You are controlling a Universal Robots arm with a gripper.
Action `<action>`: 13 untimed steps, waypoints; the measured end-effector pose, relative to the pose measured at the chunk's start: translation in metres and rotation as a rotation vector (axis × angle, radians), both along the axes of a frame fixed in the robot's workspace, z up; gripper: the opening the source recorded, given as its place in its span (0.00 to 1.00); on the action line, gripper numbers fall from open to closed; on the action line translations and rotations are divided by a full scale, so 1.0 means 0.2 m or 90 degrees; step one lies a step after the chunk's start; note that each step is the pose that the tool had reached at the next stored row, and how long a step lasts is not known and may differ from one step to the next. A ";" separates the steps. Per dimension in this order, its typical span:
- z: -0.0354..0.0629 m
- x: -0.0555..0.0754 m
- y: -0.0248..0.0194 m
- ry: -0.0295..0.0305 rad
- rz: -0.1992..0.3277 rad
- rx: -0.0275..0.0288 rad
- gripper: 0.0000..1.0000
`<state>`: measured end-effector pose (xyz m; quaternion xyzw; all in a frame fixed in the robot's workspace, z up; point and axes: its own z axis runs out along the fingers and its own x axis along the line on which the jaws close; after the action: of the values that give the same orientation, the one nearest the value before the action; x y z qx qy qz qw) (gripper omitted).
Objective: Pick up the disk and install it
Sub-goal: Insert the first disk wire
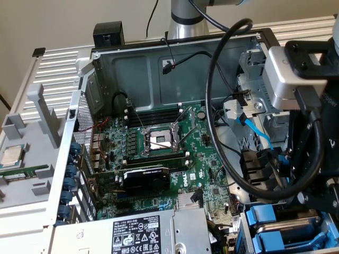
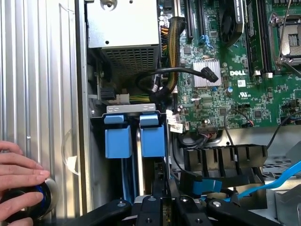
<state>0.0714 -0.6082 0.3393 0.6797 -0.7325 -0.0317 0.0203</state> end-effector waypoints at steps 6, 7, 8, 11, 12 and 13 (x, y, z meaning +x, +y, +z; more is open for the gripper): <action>0.000 0.00 0.000 -0.0012 0.000 0.0005 0.17; 0.000 0.00 0.000 -0.0012 0.000 0.0007 0.17; 0.000 0.00 0.000 -0.0012 0.000 0.0008 0.17; -0.001 0.00 0.000 -0.0012 0.000 0.0009 0.17; -0.001 0.00 0.000 -0.0012 0.000 0.0009 0.17; -0.002 0.00 0.000 -0.0012 0.000 0.0010 0.17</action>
<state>0.0712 -0.6082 0.3390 0.6797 -0.7325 -0.0316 0.0191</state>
